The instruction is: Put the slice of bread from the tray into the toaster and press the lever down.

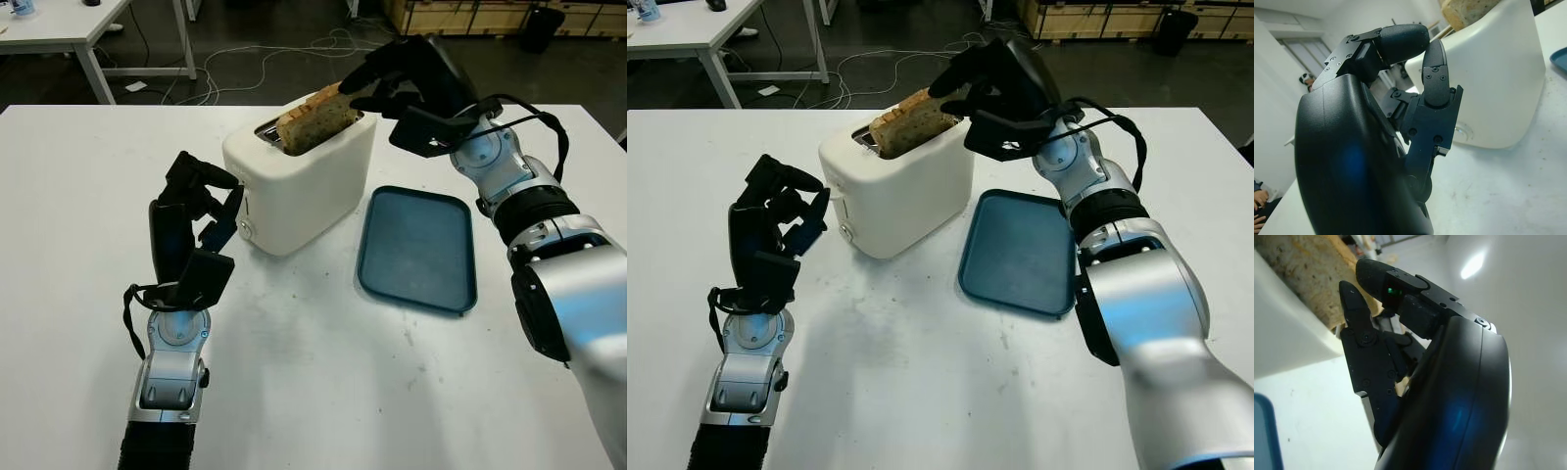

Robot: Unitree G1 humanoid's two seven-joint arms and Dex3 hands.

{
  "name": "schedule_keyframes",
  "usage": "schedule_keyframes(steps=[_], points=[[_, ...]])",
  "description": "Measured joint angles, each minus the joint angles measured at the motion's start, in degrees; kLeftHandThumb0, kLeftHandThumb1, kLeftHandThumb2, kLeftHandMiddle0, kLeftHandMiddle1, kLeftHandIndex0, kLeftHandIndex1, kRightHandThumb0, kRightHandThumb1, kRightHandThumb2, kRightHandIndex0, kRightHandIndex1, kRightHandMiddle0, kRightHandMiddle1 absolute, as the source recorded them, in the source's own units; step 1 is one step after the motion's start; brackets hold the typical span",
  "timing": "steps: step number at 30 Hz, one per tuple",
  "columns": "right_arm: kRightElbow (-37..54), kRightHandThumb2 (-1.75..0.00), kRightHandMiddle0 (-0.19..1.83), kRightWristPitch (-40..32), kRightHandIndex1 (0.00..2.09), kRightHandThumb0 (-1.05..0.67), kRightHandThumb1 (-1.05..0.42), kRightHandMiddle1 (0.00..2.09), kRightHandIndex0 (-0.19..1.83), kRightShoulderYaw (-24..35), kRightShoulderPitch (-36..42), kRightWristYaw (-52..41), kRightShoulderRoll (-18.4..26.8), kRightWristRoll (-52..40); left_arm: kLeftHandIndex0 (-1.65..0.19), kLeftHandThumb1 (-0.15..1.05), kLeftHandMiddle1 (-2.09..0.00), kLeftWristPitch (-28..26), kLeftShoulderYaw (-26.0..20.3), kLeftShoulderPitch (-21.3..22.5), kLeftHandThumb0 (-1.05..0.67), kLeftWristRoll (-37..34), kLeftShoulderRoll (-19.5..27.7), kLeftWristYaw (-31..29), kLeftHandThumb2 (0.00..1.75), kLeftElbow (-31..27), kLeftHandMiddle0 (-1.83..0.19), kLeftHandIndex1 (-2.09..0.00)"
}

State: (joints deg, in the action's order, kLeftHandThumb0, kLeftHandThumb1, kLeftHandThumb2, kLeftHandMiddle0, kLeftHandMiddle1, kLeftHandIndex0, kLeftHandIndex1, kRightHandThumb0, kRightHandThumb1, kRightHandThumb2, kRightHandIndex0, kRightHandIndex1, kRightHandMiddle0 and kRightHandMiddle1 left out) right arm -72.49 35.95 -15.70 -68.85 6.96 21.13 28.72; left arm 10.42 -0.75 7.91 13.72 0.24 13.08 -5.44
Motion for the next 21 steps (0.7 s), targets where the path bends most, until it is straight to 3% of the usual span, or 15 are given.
schedule_keyframes(steps=[14, 21], points=[[-3.23, -0.01, 1.02, -7.20, 0.65, -0.34, -0.82, 0.06, 0.91, -9.49, -2.23, 1.21, -0.35, 9.10, -0.52, 0.92, -1.75, 0.00, 0.00, -0.01, -0.34, -0.01, -0.13, 0.00, 0.46, -0.10, -0.80, -1.72], [-3.82, -0.01, 1.01, -8.42, 0.64, -0.36, -0.83, 0.04, 0.89, -10.84, -3.32, 1.42, -1.20, 10.13, -0.53, 0.92, -1.75, 0.00, 0.03, -0.04, -0.35, 0.11, -0.19, 0.07, 0.47, -0.11, -0.81, -1.72]])
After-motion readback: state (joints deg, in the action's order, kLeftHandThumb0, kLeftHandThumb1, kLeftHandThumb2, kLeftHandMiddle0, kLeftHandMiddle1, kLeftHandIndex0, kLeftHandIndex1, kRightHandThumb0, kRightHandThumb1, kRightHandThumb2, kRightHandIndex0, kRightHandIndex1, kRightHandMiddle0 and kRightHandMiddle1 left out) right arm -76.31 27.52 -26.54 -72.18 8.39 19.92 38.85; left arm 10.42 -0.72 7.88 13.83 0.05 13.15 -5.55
